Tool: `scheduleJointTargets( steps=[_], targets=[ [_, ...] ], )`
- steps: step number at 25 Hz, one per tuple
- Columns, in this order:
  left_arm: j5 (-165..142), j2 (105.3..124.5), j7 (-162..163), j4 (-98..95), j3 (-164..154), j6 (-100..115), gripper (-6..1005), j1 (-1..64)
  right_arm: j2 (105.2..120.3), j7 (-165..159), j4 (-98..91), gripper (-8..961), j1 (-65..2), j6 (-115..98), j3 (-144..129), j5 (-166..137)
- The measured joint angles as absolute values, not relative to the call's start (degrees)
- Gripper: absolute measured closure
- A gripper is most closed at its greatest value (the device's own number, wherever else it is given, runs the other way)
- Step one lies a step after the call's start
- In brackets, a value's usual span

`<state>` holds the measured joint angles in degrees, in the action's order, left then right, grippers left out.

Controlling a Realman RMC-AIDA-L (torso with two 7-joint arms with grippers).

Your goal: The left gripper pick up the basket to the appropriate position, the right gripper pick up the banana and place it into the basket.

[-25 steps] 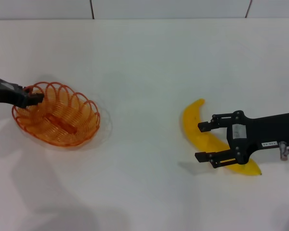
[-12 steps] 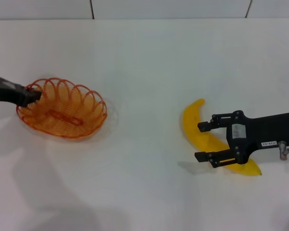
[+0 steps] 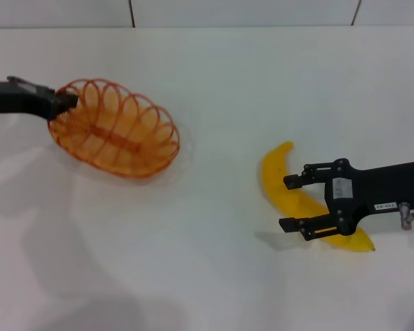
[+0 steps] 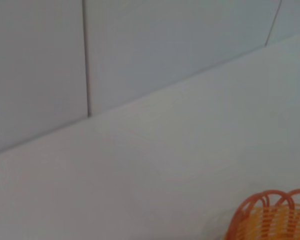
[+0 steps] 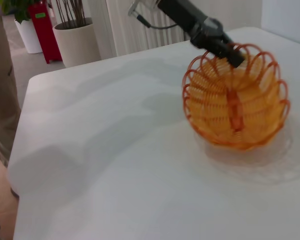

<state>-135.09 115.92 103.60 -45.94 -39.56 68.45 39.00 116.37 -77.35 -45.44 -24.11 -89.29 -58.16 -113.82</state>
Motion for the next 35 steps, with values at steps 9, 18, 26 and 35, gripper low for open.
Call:
scheduleJointTargets(
  steps=[9, 18, 26, 35],
  targets=[
    [-128.8, 116.13, 100.0, -45.3, -39.3, 67.6, 908, 38.8, 116.37, -77.3, -45.4, 149, -24.2, -89.3, -58.2, -113.8],
    [-124.7, 116.22, 97.0, -41.1, -38.9, 65.7, 909, 38.3, 116.36, -77.4, -45.4, 149, -24.5, -89.7, -58.2, -113.8],
    [-120.3, 116.27, 93.7, -35.6, -38.8, 62.0, 909, 37.9, 116.37, -77.5, -45.4, 149, -24.6, -89.8, -58.3, -113.8],
    [-117.6, 116.35, 92.2, -32.5, -38.9, 60.3, 909, 37.5, 116.37, -78.1, -44.5, 149, -25.7, -89.7, -59.9, -113.8]
  ],
)
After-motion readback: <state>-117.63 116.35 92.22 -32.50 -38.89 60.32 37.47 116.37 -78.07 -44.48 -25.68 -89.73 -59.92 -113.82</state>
